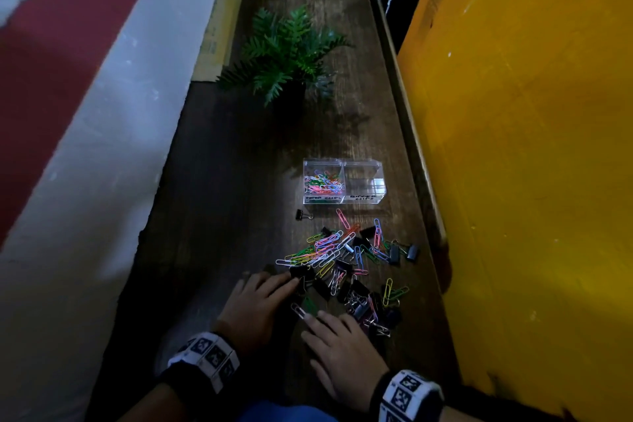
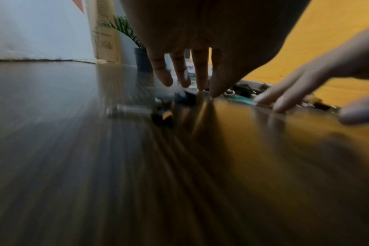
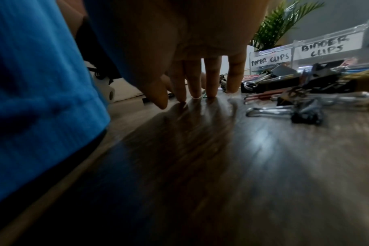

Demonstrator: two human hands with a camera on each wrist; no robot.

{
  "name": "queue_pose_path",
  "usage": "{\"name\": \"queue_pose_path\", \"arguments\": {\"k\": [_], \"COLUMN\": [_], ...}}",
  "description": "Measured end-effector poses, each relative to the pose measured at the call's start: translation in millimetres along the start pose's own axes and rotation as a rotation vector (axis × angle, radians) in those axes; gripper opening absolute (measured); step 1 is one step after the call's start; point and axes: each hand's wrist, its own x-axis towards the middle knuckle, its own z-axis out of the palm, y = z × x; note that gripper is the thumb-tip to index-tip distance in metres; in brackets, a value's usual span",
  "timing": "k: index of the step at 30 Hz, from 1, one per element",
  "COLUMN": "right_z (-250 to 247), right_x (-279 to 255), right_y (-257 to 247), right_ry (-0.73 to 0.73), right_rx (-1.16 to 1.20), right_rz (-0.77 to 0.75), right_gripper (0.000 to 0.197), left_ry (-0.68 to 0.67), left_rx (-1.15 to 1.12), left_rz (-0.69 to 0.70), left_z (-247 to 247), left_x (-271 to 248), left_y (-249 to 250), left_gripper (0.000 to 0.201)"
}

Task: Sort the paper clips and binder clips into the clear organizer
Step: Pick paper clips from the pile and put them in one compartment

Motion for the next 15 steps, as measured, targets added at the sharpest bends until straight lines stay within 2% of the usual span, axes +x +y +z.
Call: {"name": "queue_pose_path", "arguments": {"k": [3, 8, 12, 15], "right_z": [-3.8, -5.9, -3.5, -1.0], "right_x": [-5.9, -7.4, 1.5, 3.1], "right_y": [0.8, 1.7, -0.9, -1.6], "right_ry": [-0.007, 0.074, 0.035, 0.017], "right_rx": [0.022, 0.080, 0.057, 0.053], "right_rz": [-0.003, 0.015, 0.083, 0.078], "right_gripper": [0.039, 0.038, 0.046, 0.046], "left_ry": [-0.027, -0.007, -0.031, -0.055], "left_rx": [0.001, -0.011, 0.027, 0.041], "left_rz": [0.012, 0.025, 0.001, -0.034], "left_z": [7.4, 6.3, 3.9, 0.4], "left_x": [-11.4, -21.7, -19.7, -18.8], "left_y": [2.0, 6.3, 9.1, 10.4], "left_gripper": [0.056, 0.053, 0.056, 0.057]}}
